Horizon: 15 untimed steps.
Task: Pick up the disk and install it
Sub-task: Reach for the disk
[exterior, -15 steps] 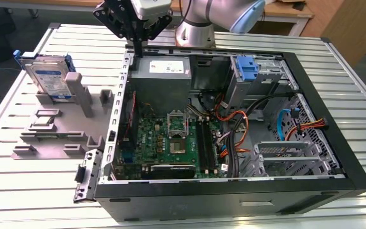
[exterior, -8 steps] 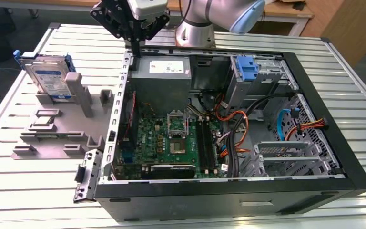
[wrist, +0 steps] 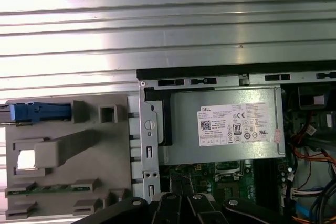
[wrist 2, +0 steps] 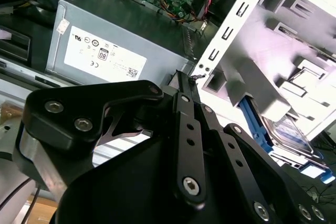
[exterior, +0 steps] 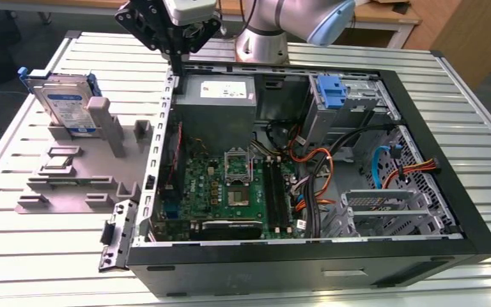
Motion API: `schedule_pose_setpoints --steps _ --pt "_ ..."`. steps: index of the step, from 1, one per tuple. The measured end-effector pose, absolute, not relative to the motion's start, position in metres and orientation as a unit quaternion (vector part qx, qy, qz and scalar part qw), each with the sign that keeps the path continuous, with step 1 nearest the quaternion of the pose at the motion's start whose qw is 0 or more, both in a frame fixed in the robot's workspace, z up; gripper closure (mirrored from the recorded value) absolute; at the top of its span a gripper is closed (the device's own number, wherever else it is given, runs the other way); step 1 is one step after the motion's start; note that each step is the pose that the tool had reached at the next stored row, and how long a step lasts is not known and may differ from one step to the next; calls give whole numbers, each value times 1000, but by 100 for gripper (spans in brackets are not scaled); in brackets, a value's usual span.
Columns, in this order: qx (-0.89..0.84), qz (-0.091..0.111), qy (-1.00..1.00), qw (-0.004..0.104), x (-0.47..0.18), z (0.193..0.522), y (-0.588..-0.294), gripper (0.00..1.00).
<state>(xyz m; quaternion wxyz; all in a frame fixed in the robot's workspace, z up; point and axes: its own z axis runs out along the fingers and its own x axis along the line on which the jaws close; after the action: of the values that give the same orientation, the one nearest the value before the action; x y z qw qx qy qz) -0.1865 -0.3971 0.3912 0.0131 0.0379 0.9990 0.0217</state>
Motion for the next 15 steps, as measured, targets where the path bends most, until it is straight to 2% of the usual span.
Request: schedule_pose_setpoints --steps 15 --pt "38 22 999 13 -192 391 -397 90"
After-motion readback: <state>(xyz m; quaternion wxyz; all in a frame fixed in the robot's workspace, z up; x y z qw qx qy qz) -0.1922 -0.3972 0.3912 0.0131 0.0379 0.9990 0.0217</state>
